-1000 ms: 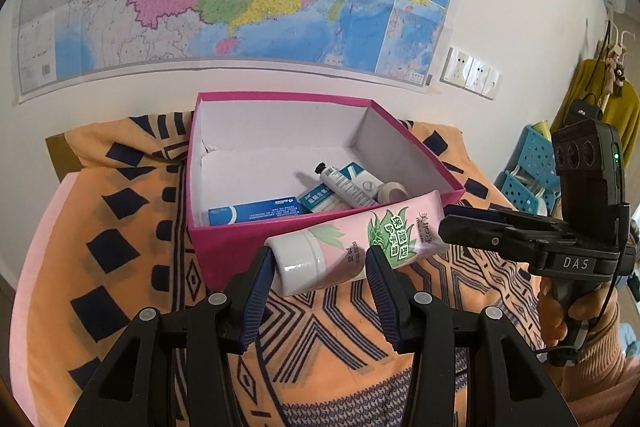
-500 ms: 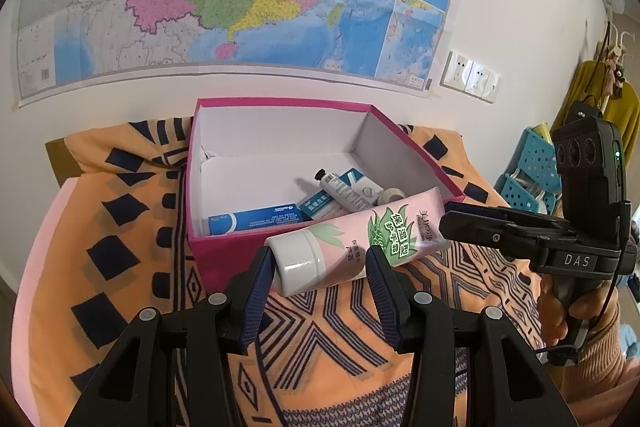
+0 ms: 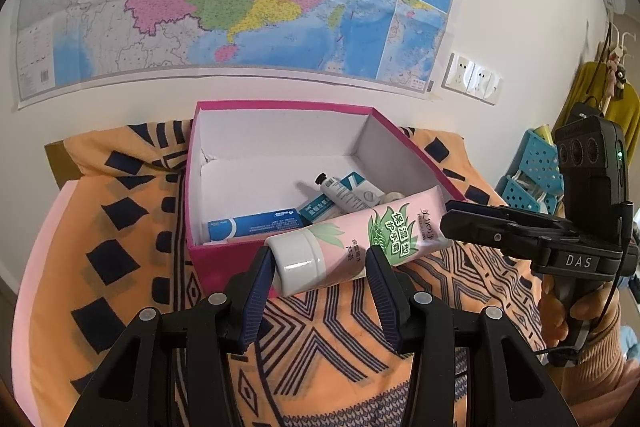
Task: Organize rigid objects
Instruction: 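Hold the green-labelled tube above the box rim with the left gripper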
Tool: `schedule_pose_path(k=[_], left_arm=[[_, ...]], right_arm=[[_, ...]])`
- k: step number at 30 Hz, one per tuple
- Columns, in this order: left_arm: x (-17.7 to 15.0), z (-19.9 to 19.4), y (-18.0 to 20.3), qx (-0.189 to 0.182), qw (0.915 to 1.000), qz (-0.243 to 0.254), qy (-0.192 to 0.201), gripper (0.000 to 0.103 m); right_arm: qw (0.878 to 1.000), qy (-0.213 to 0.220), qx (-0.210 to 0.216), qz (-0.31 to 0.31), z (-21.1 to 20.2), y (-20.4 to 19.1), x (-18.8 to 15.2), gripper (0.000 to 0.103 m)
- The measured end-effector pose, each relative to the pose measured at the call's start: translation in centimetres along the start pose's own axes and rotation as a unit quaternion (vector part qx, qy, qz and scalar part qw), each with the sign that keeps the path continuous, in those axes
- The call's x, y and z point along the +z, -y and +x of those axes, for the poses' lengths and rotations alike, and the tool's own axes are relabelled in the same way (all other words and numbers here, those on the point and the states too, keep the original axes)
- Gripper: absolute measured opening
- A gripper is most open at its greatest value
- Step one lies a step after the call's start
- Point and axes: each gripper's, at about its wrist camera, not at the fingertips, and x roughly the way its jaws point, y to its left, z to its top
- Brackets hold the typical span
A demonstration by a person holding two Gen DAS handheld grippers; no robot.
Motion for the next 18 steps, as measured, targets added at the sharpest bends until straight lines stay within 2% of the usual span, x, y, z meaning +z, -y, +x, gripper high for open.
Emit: schedule_pose_path(k=[18], left_arm=[[0.44,0.48,-0.12,0.002,1.0,0.002,0.002,0.047]], right_arm=[[1.0,0.006,0.0,0.001,0.04,0.23,0.45,0.051]])
